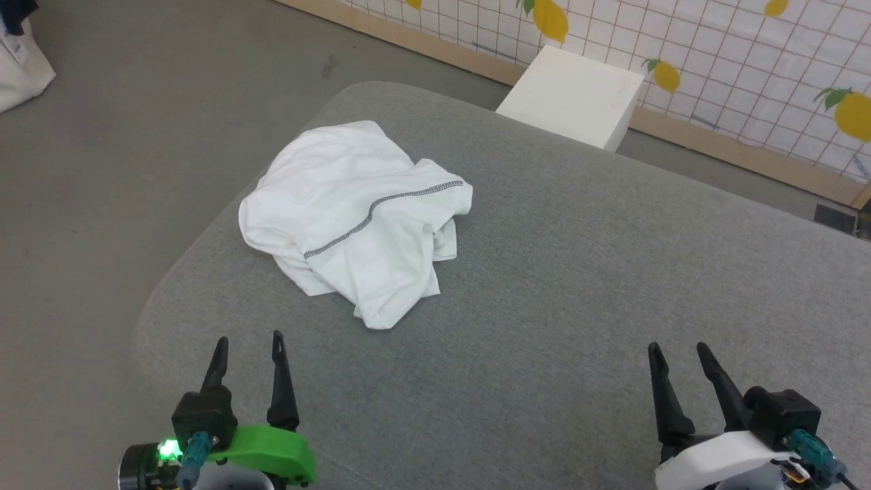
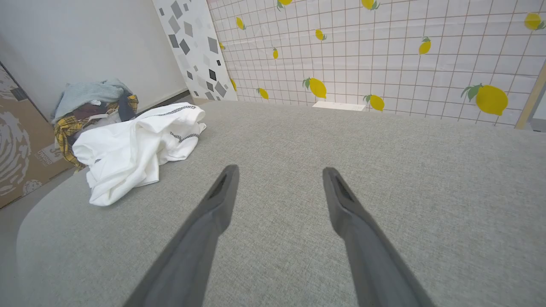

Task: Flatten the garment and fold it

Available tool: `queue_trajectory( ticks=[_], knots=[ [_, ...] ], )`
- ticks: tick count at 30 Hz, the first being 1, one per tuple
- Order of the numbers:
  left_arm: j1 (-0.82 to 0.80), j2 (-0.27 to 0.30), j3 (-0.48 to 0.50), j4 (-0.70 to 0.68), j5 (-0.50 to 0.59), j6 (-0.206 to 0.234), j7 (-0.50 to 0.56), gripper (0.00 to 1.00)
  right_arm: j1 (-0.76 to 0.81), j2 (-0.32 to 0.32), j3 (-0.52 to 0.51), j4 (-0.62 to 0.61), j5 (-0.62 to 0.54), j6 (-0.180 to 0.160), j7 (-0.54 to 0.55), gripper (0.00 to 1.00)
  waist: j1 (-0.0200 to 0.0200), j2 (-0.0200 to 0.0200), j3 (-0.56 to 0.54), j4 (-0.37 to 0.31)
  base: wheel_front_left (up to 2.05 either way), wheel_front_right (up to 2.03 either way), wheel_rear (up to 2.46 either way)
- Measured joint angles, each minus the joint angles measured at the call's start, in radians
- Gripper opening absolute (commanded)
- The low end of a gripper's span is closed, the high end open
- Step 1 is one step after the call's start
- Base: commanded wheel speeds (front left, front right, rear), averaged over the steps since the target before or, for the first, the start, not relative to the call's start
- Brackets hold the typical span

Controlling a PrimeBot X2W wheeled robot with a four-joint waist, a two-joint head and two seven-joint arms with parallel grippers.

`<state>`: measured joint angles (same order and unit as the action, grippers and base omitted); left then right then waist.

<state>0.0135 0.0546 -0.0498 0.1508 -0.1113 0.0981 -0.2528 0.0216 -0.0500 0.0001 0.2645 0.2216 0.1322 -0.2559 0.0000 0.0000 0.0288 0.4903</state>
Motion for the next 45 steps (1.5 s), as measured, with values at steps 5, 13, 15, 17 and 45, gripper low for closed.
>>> queue_trajectory(
  ticks=[5,13,15,17,45],
  knots=[
    [0.0,0.0,0.007,0.0,0.002,0.0,0.0,1.0,0.0,0.0,-0.006,-0.018,-0.042,0.0,0.0,1.0,0.0,0.0001,-0.001,-0.003,0.0,0.0,0.0],
    [-0.042,0.011,0.0,0.036,0.004,-0.032,-0.001,1.0,-0.005,0.0,-0.008,-0.058,-0.057,0.0,0.007,1.0,0.0,0.0,0.013,-0.009,0.0,0.0,0.0],
    [-0.118,0.029,-0.002,0.076,0.0,-0.062,0.007,1.0,-0.012,0.0,-0.006,-0.077,-0.067,0.0,0.019,1.0,0.0,0.0,0.024,-0.012,0.0,0.0,0.0],
    [-0.21,0.043,0.004,0.114,-0.02,-0.088,0.043,1.0,-0.023,0.0,-0.002,-0.098,-0.082,0.0,0.033,1.0,0.0,0.0,0.037,-0.016,0.0,0.0,0.0],
    [-0.865,0.166,0.033,0.732,-0.362,-0.181,0.829,0.84,-0.107,0.0,-0.059,-0.397,-0.222,0.0,0.196,1.0,0.0001,0.0001,0.416,-0.236,0.0,0.0,0.0]
  ],
)
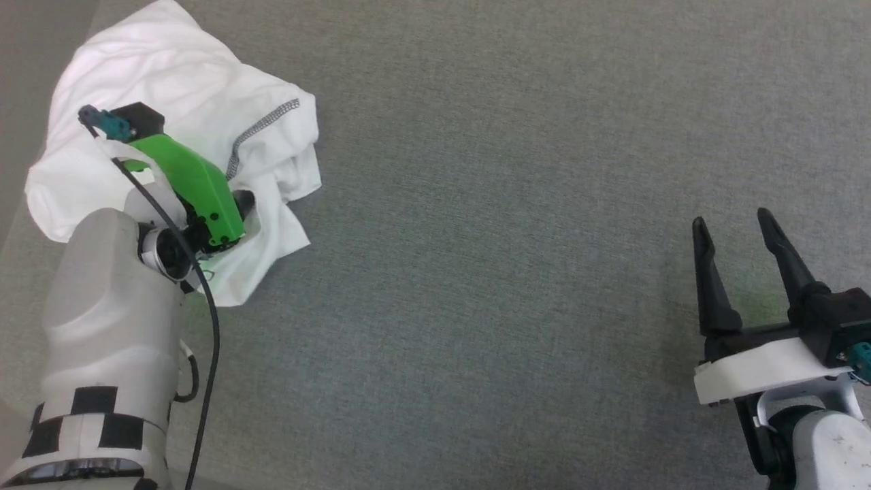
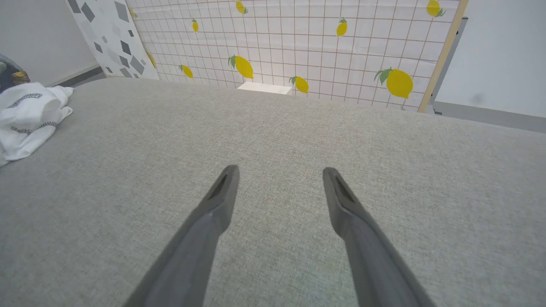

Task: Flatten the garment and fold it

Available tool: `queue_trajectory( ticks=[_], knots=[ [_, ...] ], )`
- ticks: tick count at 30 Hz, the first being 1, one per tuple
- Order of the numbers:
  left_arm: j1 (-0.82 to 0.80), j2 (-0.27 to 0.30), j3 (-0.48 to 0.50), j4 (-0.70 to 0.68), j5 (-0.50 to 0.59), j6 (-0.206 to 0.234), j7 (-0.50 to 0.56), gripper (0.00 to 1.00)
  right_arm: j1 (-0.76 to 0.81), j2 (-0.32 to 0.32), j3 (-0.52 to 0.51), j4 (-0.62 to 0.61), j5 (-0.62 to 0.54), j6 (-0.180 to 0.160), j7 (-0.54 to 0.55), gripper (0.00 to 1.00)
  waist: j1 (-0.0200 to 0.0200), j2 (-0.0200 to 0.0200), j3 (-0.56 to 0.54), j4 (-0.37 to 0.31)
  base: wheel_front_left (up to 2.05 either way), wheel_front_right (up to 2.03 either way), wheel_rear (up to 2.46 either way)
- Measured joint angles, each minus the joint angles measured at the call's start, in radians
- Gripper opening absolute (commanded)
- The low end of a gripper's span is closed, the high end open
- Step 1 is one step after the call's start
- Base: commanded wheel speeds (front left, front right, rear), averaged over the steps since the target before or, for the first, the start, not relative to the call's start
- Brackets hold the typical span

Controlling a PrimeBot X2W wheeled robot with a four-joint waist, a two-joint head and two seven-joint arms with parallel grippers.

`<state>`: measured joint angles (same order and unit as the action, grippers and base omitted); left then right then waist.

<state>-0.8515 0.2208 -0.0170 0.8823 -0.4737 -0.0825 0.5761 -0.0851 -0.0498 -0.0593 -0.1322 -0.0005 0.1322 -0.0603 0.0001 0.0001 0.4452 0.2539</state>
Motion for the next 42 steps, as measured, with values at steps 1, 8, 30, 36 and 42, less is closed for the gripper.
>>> queue_trajectory(
  ticks=[1,8,30,36,42],
  knots=[
    [0.0,0.004,0.002,-0.002,0.003,0.005,-0.035,0.05,0.0,0.0,-0.003,-0.004,0.0,0.0,0.0,1.0,0.0,0.0,0.005,-0.005,0.0,0.0,0.0],
    [-0.003,0.019,0.021,-0.032,0.033,0.037,-0.377,0.0,0.004,-0.001,0.001,0.015,0.02,0.0,-0.002,1.0,0.0002,-0.0001,-0.024,-0.006,0.0,0.0,0.0],
    [-0.522,-0.024,-0.144,-0.338,-0.121,-0.041,-0.4,0.0,0.015,0.0,0.047,0.255,0.195,0.0,-0.162,1.0,-0.0002,-0.0001,-0.283,-0.151,0.0,0.0,0.0],
    [-0.394,-0.069,-0.3,-0.381,-0.214,-0.041,-0.353,0.0,0.018,-0.001,0.035,0.282,0.226,0.0,-0.178,1.0,-0.0002,0.0,-0.309,-0.263,0.0,0.0,0.0],
    [-0.101,-0.11,-0.484,-0.291,-0.235,-0.041,-0.293,0.0,0.025,-0.001,0.03,0.289,0.244,0.0,-0.184,1.0,-0.0002,-0.0001,-0.322,-0.353,0.0,0.0,0.0]
  ],
)
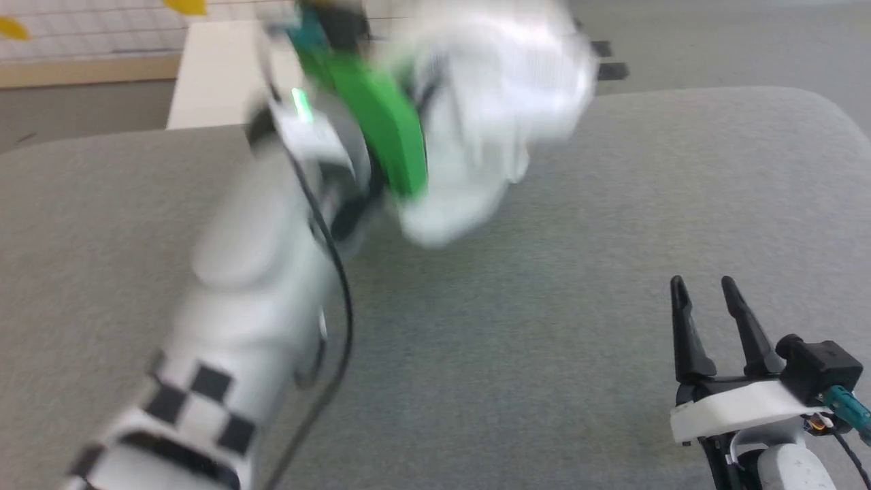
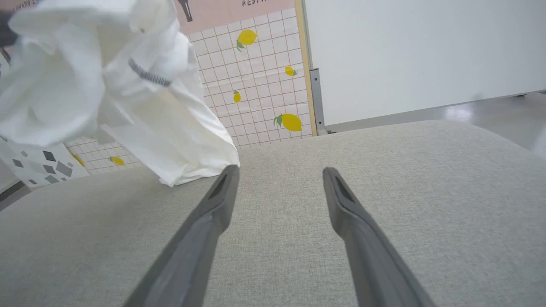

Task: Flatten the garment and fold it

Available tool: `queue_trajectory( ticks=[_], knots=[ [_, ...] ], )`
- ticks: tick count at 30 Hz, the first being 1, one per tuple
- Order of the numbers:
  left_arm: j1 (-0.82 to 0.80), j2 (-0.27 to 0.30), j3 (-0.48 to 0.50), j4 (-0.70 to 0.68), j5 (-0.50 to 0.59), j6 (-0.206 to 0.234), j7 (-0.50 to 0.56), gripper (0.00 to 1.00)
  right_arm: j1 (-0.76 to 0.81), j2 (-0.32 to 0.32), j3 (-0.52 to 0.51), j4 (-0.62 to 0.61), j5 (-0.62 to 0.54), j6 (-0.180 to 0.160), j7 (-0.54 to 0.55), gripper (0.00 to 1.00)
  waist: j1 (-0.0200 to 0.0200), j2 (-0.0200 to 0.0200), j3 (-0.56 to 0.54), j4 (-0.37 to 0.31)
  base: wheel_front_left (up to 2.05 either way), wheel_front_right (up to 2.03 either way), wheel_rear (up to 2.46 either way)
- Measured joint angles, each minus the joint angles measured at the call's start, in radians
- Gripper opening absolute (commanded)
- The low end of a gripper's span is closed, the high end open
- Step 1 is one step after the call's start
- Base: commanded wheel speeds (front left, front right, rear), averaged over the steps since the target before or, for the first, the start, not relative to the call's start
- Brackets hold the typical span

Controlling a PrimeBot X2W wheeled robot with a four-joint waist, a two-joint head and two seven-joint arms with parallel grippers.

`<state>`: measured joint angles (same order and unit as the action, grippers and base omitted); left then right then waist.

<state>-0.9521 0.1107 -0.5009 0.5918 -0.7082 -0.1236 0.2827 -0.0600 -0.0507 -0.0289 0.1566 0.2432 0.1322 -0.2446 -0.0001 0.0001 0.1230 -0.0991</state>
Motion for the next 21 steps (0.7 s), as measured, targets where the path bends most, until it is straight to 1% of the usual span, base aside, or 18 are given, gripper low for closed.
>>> queue_trajectory(
  ticks=[3,4,6,8,10,11,12,15,18,19,21],
  knots=[
    [0.131,-0.007,-0.088,0.077,-0.001,0.0,0.078,0.0,0.001,0.0,-0.004,0.0,0.004,0.0,-0.003,1.0,0.0,0.0,-0.001,-0.035,0.0,0.0,0.0],
    [0.171,-0.007,-0.132,0.102,0.013,0.0,0.117,0.0,0.003,0.0,-0.005,0.0,0.005,0.0,-0.004,1.0,0.0,0.0,0.0,-0.045,0.0,0.0,0.0],
    [0.24,-0.014,-0.183,0.136,0.007,0.0,0.187,0.0,0.008,0.0,-0.004,0.0,0.005,0.0,-0.004,1.0,0.0,0.0,0.001,-0.059,0.0,0.0,0.0],
    [0.295,-0.018,-0.212,0.144,-0.035,0.0,0.257,0.0,0.018,0.0,-0.004,0.0,0.006,0.0,-0.006,1.0,0.0,0.0,0.003,-0.067,0.0,0.0,0.0],
    [0.312,-0.021,-0.193,0.13,-0.079,0.0,0.255,0.0,0.026,0.0,-0.007,0.0,0.008,0.0,-0.007,1.0,0.0,0.0,0.002,-0.066,0.0,0.0,0.0],
    [0.314,-0.021,-0.18,0.12,-0.095,0.0,0.25,0.92,0.029,-0.001,-0.008,0.0,0.008,0.0,-0.008,1.0,0.0,0.0,0.003,-0.061,0.0,0.0,0.0],
    [0.317,-0.02,-0.168,0.11,-0.102,0.0,0.235,1.0,0.032,-0.001,-0.008,0.0,0.008,0.0,-0.008,1.0,0.0,0.0,0.002,-0.057,0.0,0.0,0.0],
    [0.317,-0.017,-0.108,0.055,-0.14,0.0,0.167,1.0,0.037,0.0,-0.005,0.001,0.008,0.0,-0.011,1.0,0.0,0.0,-0.002,-0.035,0.0,0.0,0.0],
    [0.316,-0.007,-0.024,-0.02,-0.177,0.004,0.074,1.0,0.04,0.0,-0.004,0.004,0.008,0.0,-0.011,1.0,0.0,0.0,-0.012,-0.01,0.0,0.0,0.0],
    [0.316,-0.002,0.008,-0.048,-0.189,0.015,0.033,1.0,0.04,0.0,-0.002,0.006,0.008,0.0,-0.011,1.0,0.0,0.0,-0.017,-0.001,0.0,0.0,0.0],
    [0.316,0.025,0.076,-0.099,-0.19,0.048,-0.073,1.0,0.041,0.0,0.003,0.01,0.008,0.0,-0.011,1.0,0.0,0.0,-0.03,0.013,0.0,0.0,0.0]
  ],
)
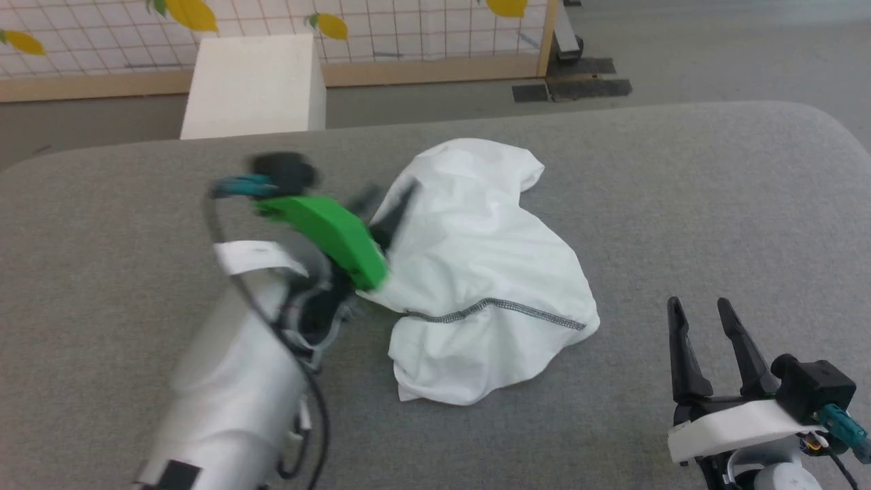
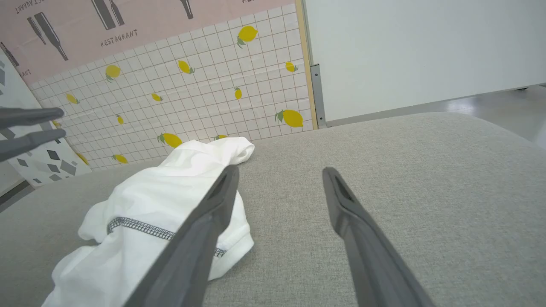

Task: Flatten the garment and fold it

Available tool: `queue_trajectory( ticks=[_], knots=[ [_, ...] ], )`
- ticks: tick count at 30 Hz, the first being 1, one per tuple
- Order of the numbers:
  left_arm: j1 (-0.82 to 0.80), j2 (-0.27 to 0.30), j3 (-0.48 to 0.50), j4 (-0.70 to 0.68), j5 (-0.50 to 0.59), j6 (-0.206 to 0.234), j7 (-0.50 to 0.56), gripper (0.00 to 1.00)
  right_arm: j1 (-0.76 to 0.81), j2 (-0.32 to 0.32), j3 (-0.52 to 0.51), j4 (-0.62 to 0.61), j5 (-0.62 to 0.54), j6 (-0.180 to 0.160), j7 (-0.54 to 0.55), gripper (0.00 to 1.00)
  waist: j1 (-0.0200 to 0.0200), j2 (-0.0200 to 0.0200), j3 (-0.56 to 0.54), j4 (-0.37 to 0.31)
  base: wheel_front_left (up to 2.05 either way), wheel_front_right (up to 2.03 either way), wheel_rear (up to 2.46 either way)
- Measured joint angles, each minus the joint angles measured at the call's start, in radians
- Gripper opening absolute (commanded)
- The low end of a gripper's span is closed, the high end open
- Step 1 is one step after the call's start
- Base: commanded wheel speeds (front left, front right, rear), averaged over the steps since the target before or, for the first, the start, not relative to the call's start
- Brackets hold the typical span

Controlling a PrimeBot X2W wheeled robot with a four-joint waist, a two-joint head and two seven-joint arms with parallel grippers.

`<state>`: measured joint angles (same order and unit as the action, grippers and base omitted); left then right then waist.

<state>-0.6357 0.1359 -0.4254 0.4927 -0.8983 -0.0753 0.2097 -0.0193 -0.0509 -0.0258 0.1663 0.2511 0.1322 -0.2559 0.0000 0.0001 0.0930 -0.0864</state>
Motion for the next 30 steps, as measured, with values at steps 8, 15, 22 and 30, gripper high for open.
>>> queue_trajectory(
  ticks=[8,15,22,30],
  knots=[
    [0.165,0.146,0.111,-0.155,0.193,0.142,-0.4,1.0,0.02,0.0,-0.006,0.014,0.0,0.0,0.001,1.0,0.0,0.0,-0.052,0.044,0.0,0.0,0.0],
    [0.412,0.184,0.173,-0.288,0.354,0.254,-0.464,1.0,0.024,0.0,-0.02,0.021,-0.001,0.0,0.063,1.0,0.0,0.0,-0.06,0.073,0.0,0.0,0.0],
    [0.581,0.108,0.23,-0.404,0.44,0.267,-0.467,1.0,0.009,0.0,-0.026,0.048,-0.005,0.0,0.182,1.0,0.0,0.0,-0.025,0.071,0.0,0.0,0.0],
    [0.6,0.034,0.272,-0.437,0.501,0.222,-0.468,1.0,-0.258,-0.001,-0.006,0.163,-0.071,0.0,0.489,1.0,0.0,0.0,0.028,0.081,0.0,0.0,0.0]
  ],
)
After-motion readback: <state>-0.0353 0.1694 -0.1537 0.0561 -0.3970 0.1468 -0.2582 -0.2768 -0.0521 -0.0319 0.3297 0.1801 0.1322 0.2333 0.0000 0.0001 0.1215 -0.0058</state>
